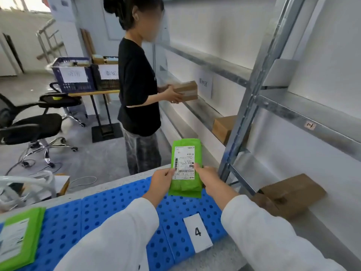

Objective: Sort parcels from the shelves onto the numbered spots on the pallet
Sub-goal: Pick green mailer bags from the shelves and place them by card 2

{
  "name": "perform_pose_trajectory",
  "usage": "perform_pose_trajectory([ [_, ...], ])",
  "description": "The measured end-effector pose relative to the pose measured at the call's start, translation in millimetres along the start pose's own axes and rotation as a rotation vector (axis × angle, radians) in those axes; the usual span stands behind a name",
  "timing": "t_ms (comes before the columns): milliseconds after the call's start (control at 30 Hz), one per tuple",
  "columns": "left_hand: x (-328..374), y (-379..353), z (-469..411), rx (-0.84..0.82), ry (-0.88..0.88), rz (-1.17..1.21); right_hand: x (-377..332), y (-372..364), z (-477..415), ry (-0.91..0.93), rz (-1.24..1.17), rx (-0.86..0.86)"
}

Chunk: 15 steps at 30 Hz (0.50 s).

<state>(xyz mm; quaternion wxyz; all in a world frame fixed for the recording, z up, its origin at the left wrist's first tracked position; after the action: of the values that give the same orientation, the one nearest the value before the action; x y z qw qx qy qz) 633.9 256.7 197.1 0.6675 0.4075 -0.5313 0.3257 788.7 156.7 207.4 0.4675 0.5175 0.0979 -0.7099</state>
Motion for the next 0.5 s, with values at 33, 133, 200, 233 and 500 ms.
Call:
perform_pose_trajectory([
  [33,-8.6,18.1,2.3,0.01,0.012,-0.001,-4.2,-16.9,5.1,0.03,0.03,-0.002],
  [133,-50.8,77.8,8.7,0.033,0.051,-0.049,-10.1,-80.9,17.8,0.073,0.095,-0.065],
  [200,-78.2,111.3,15.0,0.046,0.088,-0.057,-9.1,-120.8,25.1,0.08,0.139,-0.123],
  [233,-88.3,129.1,21.9,0.065,0.113,-0.074,-7.2,-142.0,29.2,0.078,0.153,-0.154],
  [500,-133.4,236.6,68.4,0.209,0.2,-0.165,14.4,-278.8,46.0,0.066,0.267,-0.328],
])
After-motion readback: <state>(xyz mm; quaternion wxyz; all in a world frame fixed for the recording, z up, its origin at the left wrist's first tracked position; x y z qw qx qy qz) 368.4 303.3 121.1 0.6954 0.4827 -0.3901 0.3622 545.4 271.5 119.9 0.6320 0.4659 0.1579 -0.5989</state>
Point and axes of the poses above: each hand's wrist, its own z-axis away from the middle knuckle, its own y-axis out of the back of the hand, x = y × z, the point moved 10 cm from there along -z, towards the middle knuckle, and after that the axes turned 6 degrees about z, right-handed, at the moved point
